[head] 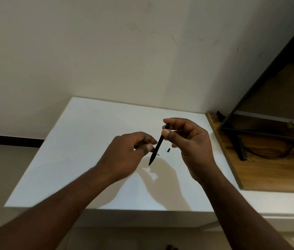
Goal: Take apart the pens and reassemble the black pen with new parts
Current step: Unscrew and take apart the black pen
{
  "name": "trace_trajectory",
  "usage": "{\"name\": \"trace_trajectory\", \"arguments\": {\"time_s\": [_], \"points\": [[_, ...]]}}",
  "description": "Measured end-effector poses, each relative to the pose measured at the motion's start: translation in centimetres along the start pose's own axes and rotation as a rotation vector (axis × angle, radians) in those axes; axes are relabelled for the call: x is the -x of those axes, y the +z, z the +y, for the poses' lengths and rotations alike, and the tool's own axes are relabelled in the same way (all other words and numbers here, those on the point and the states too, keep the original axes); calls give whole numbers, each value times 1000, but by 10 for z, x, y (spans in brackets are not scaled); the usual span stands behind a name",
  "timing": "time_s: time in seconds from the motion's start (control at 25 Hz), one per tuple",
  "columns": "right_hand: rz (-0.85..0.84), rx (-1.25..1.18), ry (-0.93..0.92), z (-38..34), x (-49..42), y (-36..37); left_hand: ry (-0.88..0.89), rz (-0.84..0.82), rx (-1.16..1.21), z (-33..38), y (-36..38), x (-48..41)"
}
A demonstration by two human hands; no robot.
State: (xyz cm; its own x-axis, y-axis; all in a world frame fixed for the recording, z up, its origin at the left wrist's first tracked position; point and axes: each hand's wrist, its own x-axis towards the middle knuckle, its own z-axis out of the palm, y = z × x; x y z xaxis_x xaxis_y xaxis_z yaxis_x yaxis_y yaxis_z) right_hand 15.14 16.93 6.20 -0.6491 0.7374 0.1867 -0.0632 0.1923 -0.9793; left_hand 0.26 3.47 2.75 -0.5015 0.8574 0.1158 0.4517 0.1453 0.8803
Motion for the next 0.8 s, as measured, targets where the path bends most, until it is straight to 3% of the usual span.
{"name": "trace_trajectory", "arguments": {"time_s": [0.8], "points": [[-20,-5,29,4,-1,0,-42,-2,-19,6,-1,1]]}}
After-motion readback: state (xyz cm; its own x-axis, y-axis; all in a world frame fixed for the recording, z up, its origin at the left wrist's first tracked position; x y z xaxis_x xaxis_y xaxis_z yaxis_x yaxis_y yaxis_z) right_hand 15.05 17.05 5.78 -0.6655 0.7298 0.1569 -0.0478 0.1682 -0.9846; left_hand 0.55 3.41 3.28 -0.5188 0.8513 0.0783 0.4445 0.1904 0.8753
